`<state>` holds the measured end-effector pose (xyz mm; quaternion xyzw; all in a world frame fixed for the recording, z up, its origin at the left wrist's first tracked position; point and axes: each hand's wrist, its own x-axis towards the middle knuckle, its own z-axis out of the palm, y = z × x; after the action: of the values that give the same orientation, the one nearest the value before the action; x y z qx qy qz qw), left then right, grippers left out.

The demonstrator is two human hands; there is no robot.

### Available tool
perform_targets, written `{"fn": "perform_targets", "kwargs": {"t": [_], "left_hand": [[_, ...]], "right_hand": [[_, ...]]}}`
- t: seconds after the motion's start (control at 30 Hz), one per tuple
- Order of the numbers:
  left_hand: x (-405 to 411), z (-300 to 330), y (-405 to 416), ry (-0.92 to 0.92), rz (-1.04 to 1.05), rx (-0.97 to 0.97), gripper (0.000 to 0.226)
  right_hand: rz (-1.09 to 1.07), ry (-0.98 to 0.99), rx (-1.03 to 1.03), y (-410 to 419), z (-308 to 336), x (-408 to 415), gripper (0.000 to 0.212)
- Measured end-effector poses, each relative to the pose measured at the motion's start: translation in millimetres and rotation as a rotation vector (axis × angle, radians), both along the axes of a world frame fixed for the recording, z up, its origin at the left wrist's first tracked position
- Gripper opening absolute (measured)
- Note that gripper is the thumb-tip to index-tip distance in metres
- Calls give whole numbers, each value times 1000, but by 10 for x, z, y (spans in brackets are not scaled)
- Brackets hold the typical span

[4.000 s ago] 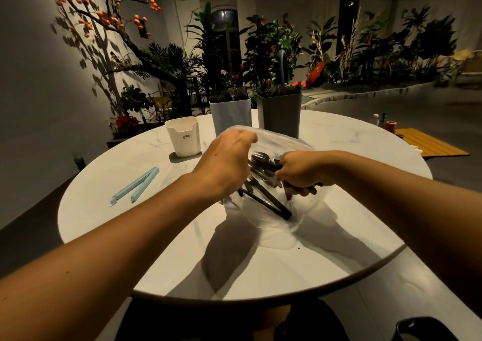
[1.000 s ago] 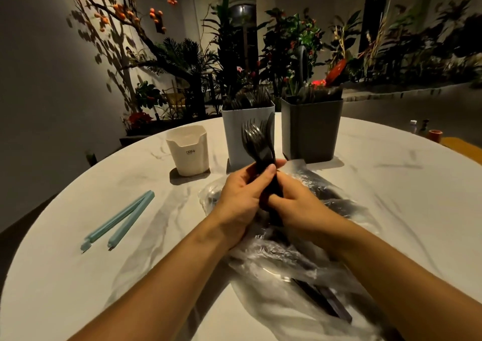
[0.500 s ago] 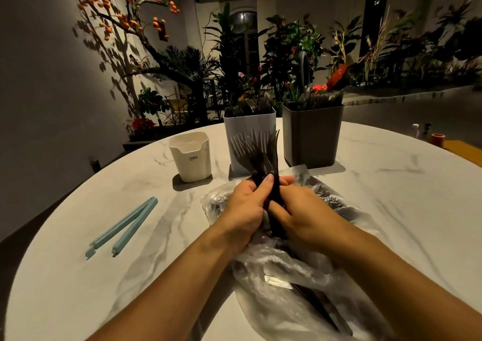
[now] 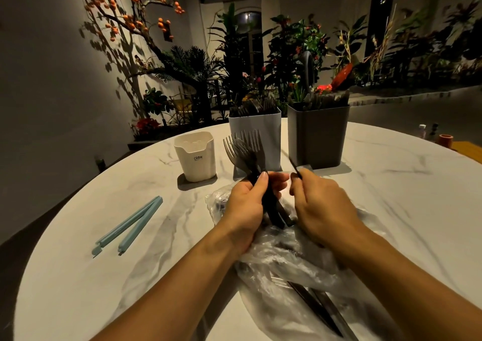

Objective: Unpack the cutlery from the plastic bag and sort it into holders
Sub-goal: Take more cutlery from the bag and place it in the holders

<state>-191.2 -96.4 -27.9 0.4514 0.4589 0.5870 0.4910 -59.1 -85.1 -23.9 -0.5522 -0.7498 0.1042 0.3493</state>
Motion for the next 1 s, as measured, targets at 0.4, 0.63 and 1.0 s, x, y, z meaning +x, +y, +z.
{"fn": "perform_targets", "kwargs": {"t": [0.4, 0.63, 1.0], "left_hand": [[5, 34, -28, -112, -54, -156, 42], [17, 45, -68, -179, -155, -119, 43], [31, 130, -91, -178, -41, -104, 29]], "right_hand": [[8, -118, 62, -153, -6, -134, 38], [-41, -294, 122, -145, 9, -131, 35], [113, 127, 156, -63, -18, -139, 22]]}}
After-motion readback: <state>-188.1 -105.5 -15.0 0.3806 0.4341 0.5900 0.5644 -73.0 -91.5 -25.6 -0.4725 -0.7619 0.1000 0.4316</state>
